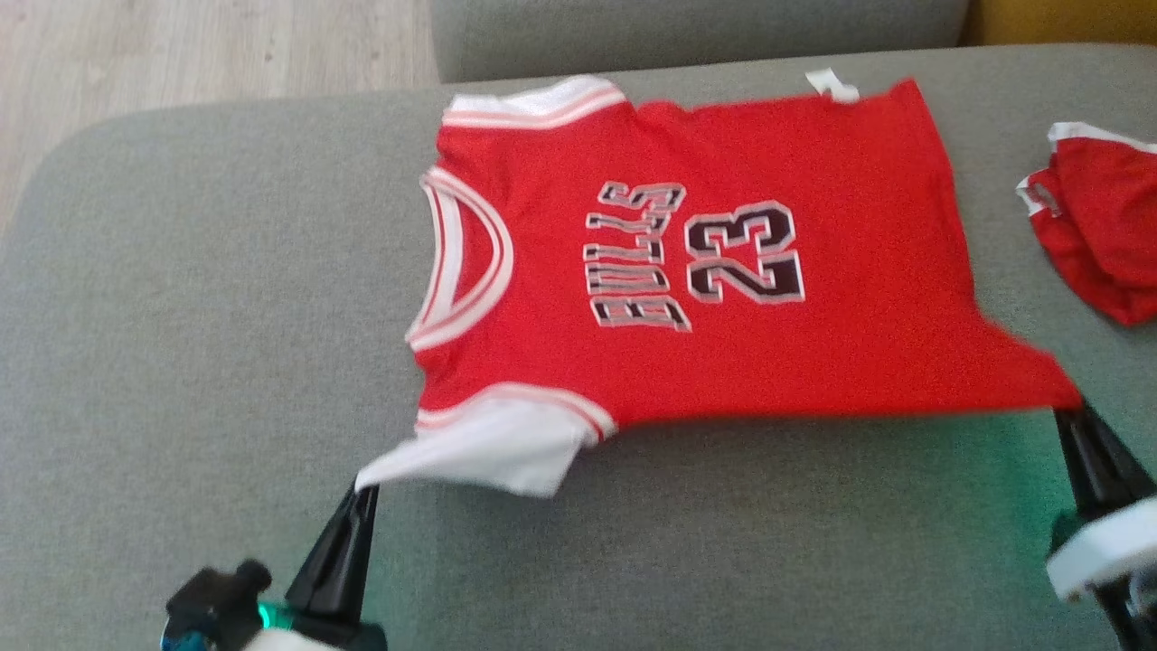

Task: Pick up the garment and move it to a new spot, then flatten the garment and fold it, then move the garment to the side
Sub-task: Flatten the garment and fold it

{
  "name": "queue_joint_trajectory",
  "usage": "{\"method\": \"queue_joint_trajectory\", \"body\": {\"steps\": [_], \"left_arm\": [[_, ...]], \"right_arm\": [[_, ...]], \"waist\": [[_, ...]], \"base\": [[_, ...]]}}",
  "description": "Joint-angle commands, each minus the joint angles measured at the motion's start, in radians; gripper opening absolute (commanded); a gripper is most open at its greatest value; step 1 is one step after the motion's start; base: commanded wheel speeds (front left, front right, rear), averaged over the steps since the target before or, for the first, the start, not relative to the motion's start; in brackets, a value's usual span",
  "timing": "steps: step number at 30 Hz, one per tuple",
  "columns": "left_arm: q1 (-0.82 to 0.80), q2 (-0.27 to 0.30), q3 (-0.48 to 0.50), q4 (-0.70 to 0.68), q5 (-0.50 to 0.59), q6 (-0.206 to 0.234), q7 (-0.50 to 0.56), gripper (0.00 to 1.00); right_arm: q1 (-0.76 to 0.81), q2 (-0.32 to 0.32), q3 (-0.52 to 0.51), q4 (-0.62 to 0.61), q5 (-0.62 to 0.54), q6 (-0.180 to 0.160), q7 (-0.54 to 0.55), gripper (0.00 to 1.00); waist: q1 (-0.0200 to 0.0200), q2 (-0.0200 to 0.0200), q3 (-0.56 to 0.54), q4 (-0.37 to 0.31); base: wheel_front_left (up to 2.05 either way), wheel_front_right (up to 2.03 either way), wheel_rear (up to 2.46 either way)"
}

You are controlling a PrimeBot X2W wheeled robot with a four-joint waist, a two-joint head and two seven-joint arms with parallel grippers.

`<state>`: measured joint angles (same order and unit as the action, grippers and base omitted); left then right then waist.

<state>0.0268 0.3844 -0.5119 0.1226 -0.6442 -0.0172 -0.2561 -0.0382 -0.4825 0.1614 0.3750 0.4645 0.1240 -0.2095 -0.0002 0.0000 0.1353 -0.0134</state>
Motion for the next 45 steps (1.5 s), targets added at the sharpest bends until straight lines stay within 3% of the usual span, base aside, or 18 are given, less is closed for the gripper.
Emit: {"method": "queue_joint_trajectory", "body": {"steps": [1, 9, 18, 29, 45], "left_arm": [[-0.009, 0.037, 0.050, -0.038, -0.008, 0.008, 0.001, 0.00], [0.069, 0.052, 0.045, -0.127, -0.074, 0.013, 0.066, 0.00], [-0.111, 0.000, 0.061, -0.114, -0.125, -0.017, 0.114, 0.00], [-0.463, -0.030, 0.039, 0.048, -0.093, -0.083, 0.148, 0.00], [-0.738, -0.055, -0.011, 0.297, -0.067, -0.109, 0.097, 0.00]], "right_arm": [[0.016, -0.028, -0.015, -0.045, -0.009, 0.007, 0.010, 0.00], [0.145, 0.022, -0.104, -0.185, -0.027, 0.007, 0.138, 0.00], [0.074, 0.050, -0.122, -0.191, -0.026, 0.007, 0.214, 0.00], [-0.141, 0.077, -0.103, -0.111, -0.037, 0.007, 0.255, 0.00], [-0.427, 0.075, 0.004, 0.130, -0.004, 0.007, 0.161, 0.00]], "waist": [[0.0002, 0.0000, -0.012, -0.007], [0.0002, 0.0000, -0.026, -0.010], [0.0002, 0.0000, 0.019, -0.003], [0.0002, 0.0000, 0.135, -0.028], [0.0002, 0.0000, 0.254, -0.034]], "base": [[0.00, 0.00, 0.00], [0.00, 0.00, 0.00], [0.00, 0.00, 0.00], [0.00, 0.00, 0.00], [0.00, 0.00, 0.00]]}}
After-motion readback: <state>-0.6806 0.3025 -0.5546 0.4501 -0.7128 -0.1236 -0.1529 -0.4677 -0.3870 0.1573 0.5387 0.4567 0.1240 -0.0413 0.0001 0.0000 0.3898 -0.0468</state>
